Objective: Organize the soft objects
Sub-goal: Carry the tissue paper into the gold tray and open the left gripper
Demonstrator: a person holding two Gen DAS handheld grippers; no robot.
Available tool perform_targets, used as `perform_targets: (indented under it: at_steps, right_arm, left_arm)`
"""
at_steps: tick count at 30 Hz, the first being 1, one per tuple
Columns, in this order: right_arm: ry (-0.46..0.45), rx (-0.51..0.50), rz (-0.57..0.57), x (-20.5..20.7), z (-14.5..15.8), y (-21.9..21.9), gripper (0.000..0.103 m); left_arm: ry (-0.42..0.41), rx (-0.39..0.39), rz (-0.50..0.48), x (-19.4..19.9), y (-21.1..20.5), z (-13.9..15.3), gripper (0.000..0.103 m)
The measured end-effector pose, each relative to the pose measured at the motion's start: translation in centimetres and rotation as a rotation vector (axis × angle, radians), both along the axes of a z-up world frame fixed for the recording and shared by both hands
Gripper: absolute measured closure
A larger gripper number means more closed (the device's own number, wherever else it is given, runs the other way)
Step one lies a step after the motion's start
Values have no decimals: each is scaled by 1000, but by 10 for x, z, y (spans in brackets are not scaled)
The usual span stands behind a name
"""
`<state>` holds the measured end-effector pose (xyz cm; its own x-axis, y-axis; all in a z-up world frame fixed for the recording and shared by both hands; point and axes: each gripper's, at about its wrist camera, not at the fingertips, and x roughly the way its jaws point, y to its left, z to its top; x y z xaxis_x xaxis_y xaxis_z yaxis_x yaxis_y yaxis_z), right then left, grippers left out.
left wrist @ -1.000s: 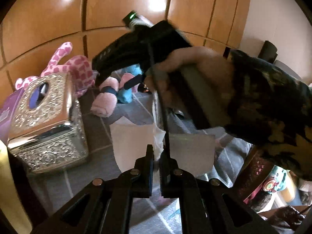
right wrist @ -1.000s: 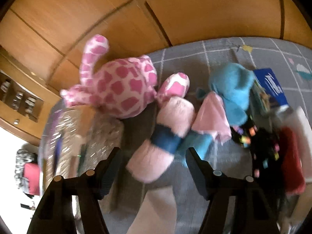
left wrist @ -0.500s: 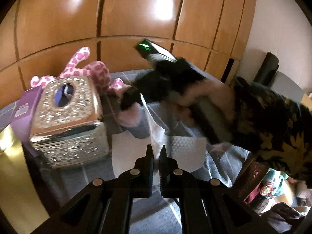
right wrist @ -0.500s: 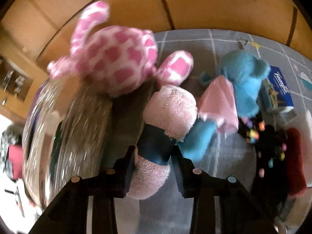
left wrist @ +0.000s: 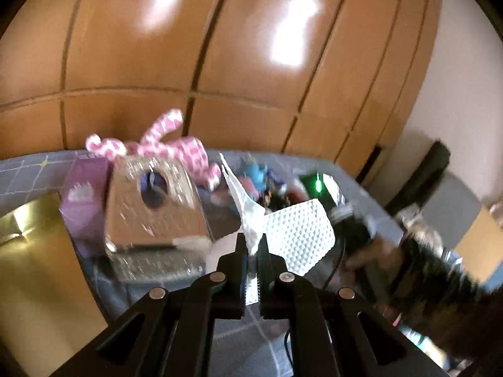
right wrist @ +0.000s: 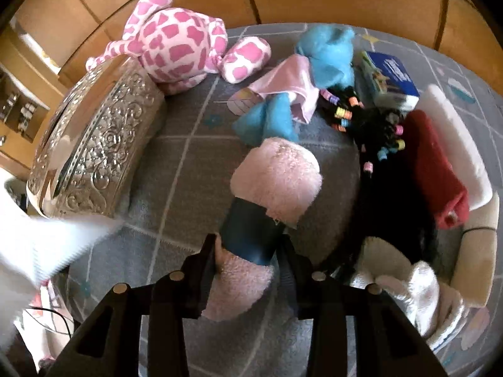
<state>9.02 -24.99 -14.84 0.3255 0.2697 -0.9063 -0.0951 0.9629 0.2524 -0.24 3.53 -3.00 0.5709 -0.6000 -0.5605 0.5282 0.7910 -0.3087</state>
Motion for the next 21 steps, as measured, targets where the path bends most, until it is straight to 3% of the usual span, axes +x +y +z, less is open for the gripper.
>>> perform_targets:
  at_steps: [7,11,16,21]
  right_arm:
    - [-21,18,-9,-9,3,-17,65]
    - [-29,23,-16,-5,-1,3,65]
    - [-38,13,-17,-5,-4,7,65]
    - [-35,12,-23,-2,-6,11,65]
  left_arm:
    - [-22,-102,134,32,52,43,98]
    - [-52,-90,293,63,98,58,98]
    - [1,-30,530,97,156,45,98]
    - [100,33,684,114,201,3,98]
